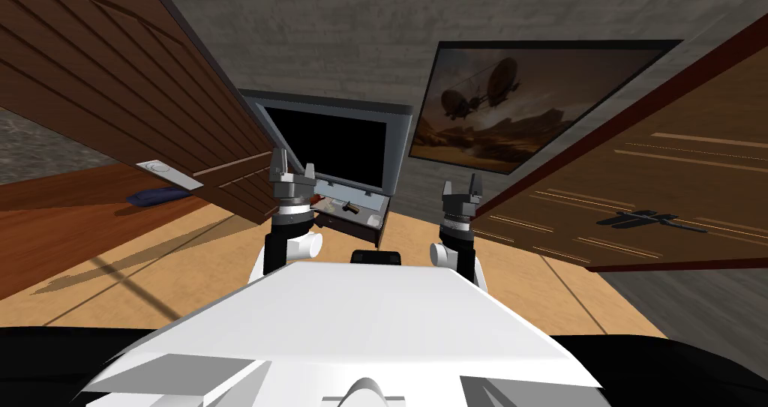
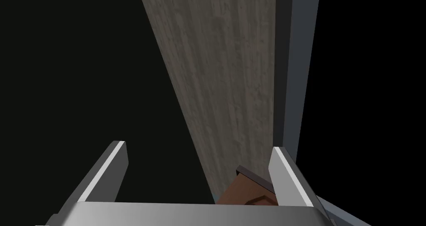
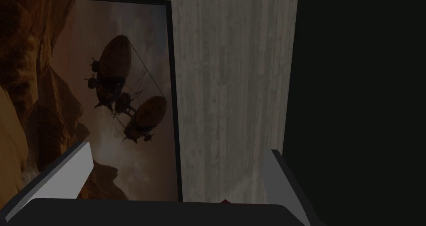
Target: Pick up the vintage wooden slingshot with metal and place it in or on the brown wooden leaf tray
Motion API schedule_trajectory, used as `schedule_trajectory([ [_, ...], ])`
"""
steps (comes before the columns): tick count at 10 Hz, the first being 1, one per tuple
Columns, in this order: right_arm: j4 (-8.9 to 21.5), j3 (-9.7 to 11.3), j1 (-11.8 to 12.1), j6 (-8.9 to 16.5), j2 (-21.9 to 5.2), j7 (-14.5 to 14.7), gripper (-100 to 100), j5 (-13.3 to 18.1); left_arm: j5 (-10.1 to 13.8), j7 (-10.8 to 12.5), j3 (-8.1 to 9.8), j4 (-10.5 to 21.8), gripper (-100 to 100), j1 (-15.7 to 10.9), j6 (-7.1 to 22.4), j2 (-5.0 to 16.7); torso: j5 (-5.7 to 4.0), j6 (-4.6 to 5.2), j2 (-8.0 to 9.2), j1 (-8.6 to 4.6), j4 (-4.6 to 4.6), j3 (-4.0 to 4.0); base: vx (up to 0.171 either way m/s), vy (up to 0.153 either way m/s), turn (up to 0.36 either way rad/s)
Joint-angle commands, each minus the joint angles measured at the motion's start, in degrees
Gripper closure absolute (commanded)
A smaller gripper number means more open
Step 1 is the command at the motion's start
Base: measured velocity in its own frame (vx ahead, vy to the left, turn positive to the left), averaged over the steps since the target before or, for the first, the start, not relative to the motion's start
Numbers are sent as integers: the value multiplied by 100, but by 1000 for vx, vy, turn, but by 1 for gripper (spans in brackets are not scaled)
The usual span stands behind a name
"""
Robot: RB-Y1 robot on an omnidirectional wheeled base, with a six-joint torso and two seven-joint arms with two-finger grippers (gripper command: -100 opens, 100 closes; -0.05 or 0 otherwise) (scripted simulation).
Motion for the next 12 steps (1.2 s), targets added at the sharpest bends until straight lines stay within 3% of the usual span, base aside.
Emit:
schedule_trajectory([
  [1, 0, 0, 0, 0, 0, 0, 0, 0, 42, -15, 28, 95, -100, -58, 45, 158, 0, 0, 0, 0, 0, 0, 0, -50, 15],
  [7, 0, 2, 0, 0, 2, 0, 0, 0, 429, -204, 317, 1039, -100, -623, 568, 989, -20, 1, 8, -90, 2, 5, -24, -209, 38],
  [12, 0, 1, 0, 0, 1, 0, 0, 0, 607, -322, 459, 1627, -100, -897, 866, 1276, -13, 1, -4, -56, -1, -2, -3, -154, 16],
])
